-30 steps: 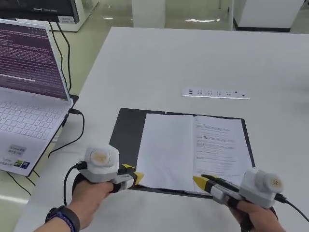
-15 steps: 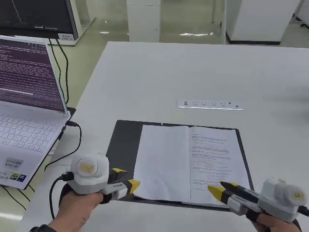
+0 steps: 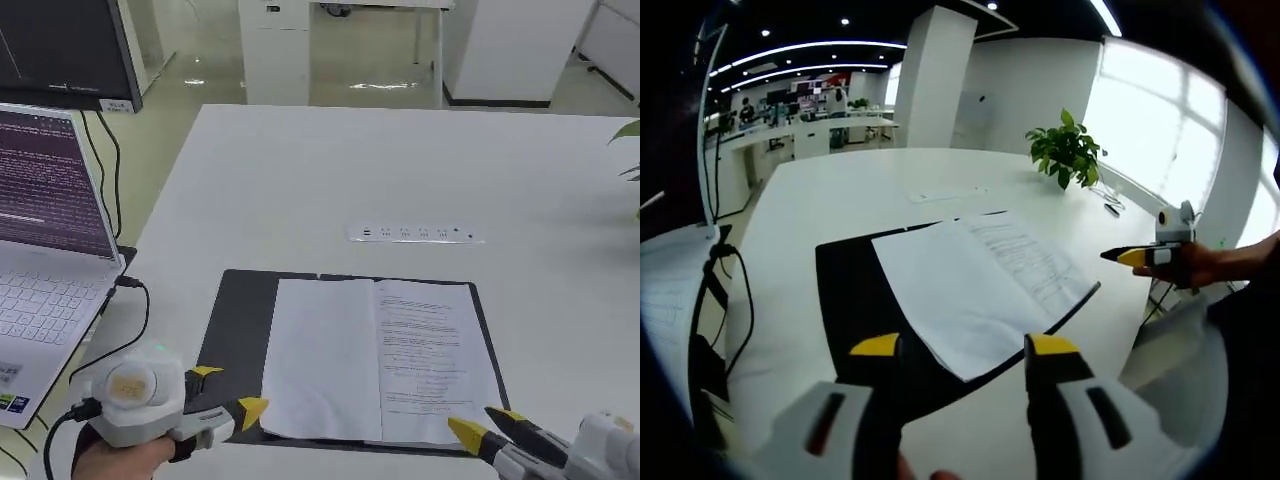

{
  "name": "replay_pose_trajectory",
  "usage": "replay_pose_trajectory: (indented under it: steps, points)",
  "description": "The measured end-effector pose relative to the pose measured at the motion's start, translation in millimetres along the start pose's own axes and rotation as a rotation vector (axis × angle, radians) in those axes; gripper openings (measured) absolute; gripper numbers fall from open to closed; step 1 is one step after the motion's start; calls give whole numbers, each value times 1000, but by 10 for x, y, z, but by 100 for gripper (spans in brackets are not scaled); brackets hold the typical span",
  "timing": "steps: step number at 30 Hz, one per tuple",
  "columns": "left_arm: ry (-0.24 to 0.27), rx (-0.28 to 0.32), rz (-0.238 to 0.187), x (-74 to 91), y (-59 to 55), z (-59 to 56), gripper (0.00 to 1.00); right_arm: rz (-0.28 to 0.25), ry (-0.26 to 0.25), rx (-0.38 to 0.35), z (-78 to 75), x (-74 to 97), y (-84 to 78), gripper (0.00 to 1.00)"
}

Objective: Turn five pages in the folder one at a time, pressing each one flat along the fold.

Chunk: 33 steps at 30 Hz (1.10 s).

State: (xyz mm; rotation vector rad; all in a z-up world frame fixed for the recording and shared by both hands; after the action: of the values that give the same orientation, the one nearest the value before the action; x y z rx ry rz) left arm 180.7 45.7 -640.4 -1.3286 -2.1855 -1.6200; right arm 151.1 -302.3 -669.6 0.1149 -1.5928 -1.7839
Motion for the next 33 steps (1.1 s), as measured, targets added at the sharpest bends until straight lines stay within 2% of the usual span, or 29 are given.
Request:
replay_pose_trajectory:
  steps: [2,5,9,15,20,25,29,33]
  points:
    - [3,-4,-12,80,15,-13,49,0,-7,9,32,57,17,52]
    - [15,-4,-32,198,56,-16,52,17,-13,24,5,133,-14,56]
    - [40,-11,-61,344,131,-10,57,16,-34,36,-18,281,26,60]
    - [67,-41,-70,486,185,-46,62,-2,-60,27,-43,441,80,63]
    - [87,-39,-86,530,238,-8,64,12,-57,33,-3,497,65,67]
    - [97,-45,-98,541,276,-16,64,26,-58,35,-43,550,13,67]
    - [96,-46,-102,506,307,-64,65,16,-70,18,-99,599,21,68]
    - [83,-59,-92,377,320,-169,65,21,-79,16,-142,622,27,70]
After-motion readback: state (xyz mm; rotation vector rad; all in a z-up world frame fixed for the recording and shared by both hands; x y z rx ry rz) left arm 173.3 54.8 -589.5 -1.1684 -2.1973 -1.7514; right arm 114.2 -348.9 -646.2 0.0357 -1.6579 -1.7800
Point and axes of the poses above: the centre of the closed fingertips' face, and the gripper's own axes: x roughly backward along the fingers, z roughly to its left, y roughly out of its top, the point moved 5 cm from there along x, roughly backward along the fingers, and after that the axes turned 15 degrees about x, right-handed, at the moved point
